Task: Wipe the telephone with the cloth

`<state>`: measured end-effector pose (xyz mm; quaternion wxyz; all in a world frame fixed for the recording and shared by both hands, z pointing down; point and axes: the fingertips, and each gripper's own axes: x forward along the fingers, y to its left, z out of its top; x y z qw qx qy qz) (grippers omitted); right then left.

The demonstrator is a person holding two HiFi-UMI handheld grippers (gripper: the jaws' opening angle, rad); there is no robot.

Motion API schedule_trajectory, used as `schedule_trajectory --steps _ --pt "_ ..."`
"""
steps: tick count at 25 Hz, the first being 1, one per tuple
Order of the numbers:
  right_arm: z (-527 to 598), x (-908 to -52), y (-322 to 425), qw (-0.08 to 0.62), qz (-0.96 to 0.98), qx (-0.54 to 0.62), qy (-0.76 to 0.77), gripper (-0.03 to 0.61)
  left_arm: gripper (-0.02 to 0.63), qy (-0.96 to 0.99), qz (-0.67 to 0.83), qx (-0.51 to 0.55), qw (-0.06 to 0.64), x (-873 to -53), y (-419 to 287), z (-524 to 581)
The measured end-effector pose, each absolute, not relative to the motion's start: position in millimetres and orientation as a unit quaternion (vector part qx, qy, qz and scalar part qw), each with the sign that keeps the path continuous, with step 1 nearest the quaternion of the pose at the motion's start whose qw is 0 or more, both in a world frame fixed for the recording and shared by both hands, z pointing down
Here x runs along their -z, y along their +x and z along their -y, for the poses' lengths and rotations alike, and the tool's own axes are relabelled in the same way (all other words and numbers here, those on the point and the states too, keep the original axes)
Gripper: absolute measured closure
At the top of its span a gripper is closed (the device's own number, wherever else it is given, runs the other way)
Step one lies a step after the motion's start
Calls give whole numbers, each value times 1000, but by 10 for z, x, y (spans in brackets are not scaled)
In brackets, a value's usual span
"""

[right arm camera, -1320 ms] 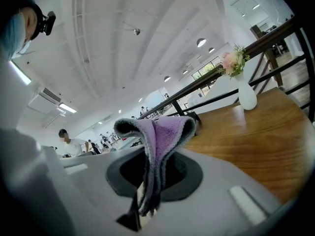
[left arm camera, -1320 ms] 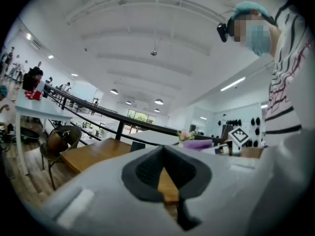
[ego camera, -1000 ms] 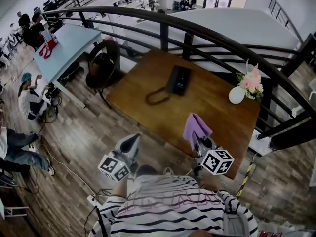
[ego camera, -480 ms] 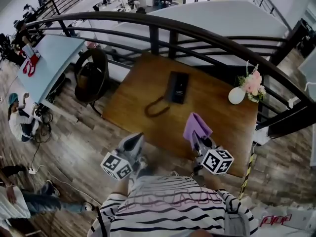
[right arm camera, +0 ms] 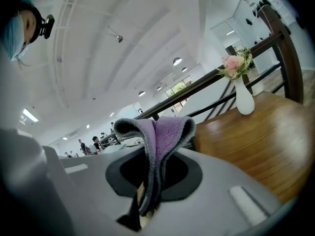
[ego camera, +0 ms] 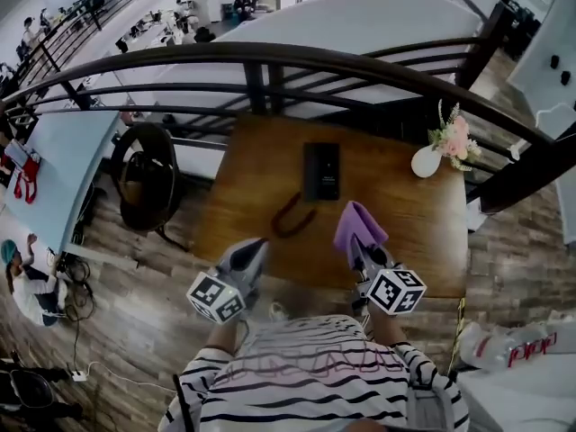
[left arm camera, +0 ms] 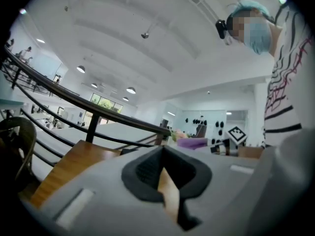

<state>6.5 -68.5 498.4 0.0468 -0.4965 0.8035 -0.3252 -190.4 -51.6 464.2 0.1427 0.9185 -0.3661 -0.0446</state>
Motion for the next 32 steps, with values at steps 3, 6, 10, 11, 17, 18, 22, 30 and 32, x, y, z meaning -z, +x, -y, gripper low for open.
schedule_trajectory --steps 3,6,10,11,17,18,22,30,32 --pt "762 -4986 -87 55 -792 324 -515 540 611 928 340 43 143 -4646 -2037 676" --pt "850 -4987 -201 52 -788 319 -524 540 611 933 324 41 149 -4704 -2110 817" --pt "1038 -4984 -283 42 -790 315 -524 540 611 934 315 47 161 -4756 -2123 960" --pt "1116 -4989 -290 40 -791 315 -522 540 611 934 315 48 163 -4769 -2114 1016" --pt "1707 -5078 -313 25 -803 318 -503 540 611 927 333 54 164 -4773 -2047 1436" --pt "1812 -5089 -292 22 -805 318 -500 540 611 926 337 55 164 -4760 -2013 1505" --pt "2242 -5180 -230 8 -812 320 -488 540 611 919 354 58 162 -4727 -1903 1789" --pt "3076 -5546 -371 -24 -821 338 -459 540 611 904 384 55 179 -4868 -1856 2196" --pt "3280 -5648 -442 -32 -823 342 -452 540 611 900 391 53 185 -4907 -1868 2278"
